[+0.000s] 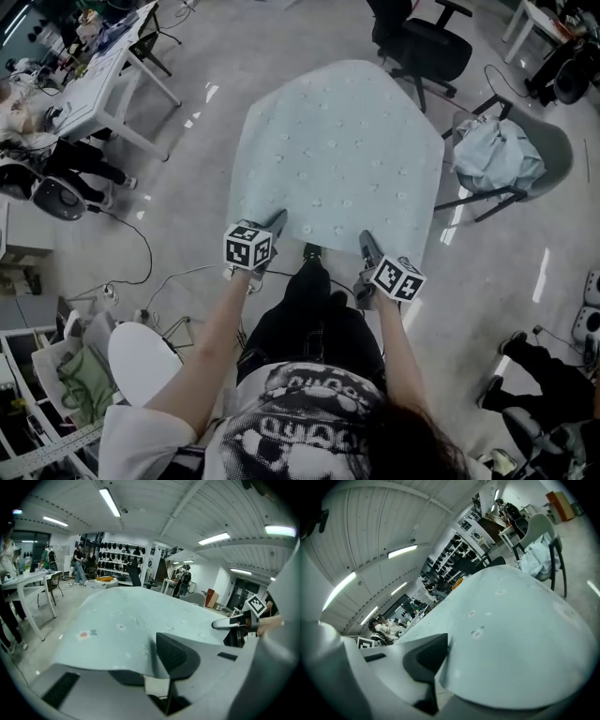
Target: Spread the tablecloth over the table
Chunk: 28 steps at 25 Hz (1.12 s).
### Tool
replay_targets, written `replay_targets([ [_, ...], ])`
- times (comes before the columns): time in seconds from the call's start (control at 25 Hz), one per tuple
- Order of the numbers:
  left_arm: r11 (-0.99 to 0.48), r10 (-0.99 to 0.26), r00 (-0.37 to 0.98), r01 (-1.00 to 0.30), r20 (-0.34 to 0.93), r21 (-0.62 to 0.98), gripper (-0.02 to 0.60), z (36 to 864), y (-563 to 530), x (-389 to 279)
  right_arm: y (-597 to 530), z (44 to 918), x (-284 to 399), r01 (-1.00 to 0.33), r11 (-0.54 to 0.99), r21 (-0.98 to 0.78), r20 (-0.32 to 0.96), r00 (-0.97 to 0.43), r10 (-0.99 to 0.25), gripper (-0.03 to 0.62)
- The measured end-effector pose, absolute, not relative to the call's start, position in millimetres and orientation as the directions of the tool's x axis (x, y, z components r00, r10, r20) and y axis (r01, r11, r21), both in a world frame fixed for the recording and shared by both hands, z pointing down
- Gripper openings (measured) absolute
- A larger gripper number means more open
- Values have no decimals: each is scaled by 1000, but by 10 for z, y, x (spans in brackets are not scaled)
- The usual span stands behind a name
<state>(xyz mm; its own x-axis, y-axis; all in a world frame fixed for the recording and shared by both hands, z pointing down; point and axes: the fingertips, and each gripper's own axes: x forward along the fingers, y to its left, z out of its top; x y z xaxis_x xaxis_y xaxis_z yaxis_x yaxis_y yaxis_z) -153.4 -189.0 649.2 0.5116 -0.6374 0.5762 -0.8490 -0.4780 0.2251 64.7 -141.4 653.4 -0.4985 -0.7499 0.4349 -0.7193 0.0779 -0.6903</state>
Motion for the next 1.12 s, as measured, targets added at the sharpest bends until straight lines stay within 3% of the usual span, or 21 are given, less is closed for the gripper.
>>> replay_targets([
  [0.44, -354, -633, 420, -904, 651, 239, 77, 7004, -1839, -1562, -1280, 7020, 646, -667, -13, -745, 482, -525, -702, 26],
  [0.68, -293, -639, 409, -913, 651, 285, 117, 7032, -1805, -1614, -1122, 7060, 681, -626, -36, -779, 476, -553, -684, 71],
  [0.8, -300, -614, 410, -912, 674, 281, 164, 7049, -1652, -1626, -963, 7051, 714, -610, -43, -791, 473, -565, -676, 75],
  [1.12, -367, -573, 428, -897, 699, 248, 164, 6991, -1092, -1606, -676, 6867, 736, -666, 51, -745, 485, -592, -644, 91],
])
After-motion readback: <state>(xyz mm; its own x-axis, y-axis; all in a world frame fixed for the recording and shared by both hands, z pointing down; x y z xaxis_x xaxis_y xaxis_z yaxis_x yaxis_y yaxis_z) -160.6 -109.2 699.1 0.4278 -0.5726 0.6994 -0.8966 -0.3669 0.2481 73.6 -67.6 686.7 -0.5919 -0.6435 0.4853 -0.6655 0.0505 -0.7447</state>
